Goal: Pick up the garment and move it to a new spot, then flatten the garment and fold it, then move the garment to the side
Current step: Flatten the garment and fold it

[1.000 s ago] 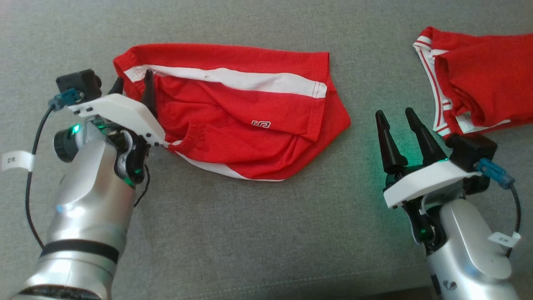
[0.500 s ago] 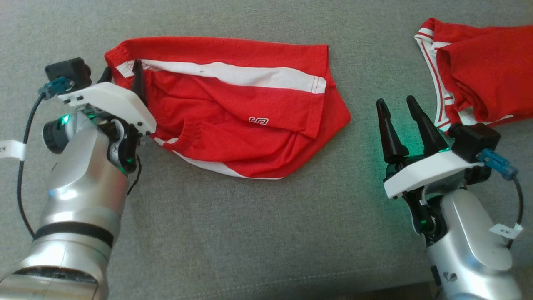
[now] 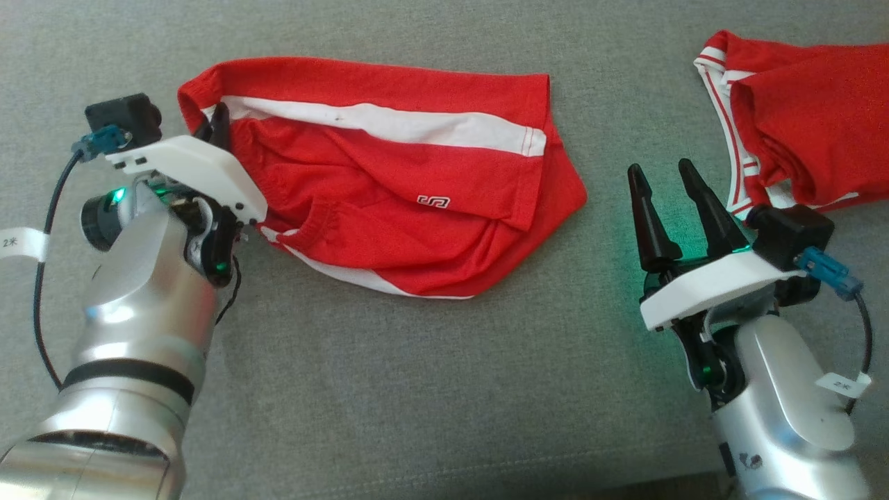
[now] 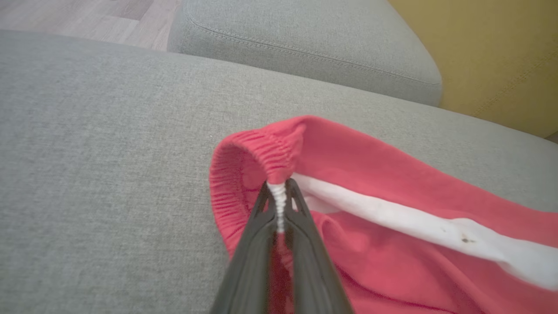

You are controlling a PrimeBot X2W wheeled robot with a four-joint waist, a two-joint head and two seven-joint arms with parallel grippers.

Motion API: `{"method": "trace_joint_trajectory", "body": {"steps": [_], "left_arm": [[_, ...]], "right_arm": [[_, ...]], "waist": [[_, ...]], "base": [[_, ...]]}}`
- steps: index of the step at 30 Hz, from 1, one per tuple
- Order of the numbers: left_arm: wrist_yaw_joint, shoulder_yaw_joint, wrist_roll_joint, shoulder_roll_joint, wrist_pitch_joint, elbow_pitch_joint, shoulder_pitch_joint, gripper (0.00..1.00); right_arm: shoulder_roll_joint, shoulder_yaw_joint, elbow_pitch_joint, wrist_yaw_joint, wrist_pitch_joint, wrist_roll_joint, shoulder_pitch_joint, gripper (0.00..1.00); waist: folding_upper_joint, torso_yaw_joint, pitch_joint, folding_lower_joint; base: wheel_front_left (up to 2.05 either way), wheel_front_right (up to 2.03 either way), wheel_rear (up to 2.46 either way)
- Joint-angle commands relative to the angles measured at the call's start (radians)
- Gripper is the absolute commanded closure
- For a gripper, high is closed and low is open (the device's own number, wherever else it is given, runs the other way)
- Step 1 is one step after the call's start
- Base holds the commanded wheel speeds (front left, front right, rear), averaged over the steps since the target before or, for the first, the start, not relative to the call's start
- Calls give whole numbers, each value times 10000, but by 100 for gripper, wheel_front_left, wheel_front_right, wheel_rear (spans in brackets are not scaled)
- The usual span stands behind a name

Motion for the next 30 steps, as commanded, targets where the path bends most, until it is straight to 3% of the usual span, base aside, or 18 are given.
{"method": "trace_joint_trajectory", "body": {"steps": [1,8,13,23,30], "left_arm": [[-93,204,-89,282,-159,-190,-445,100],[-413,-17,-138,81,-263,-324,-360,100],[-581,-222,-162,5,-199,-598,-302,100],[-670,-497,-249,-170,-53,-1243,-325,100],[-625,-641,-272,-230,48,-1520,-249,100]], "right_arm": [[57,143,-379,33,-51,-52,-259,0],[-40,719,-639,33,315,353,-421,0],[-187,1382,-600,33,867,1368,-806,0],[-408,1410,182,33,2284,3716,-1505,0],[-673,1668,269,33,2690,4501,-1782,0]], "waist": [[0,35,-56,-1],[0,411,-178,-1],[0,730,-163,-1],[0,1141,63,-1],[0,1210,118,-1]], "base": [[0,0,0],[0,0,0],[0,0,0],[0,0,0],[0,0,0]]}}
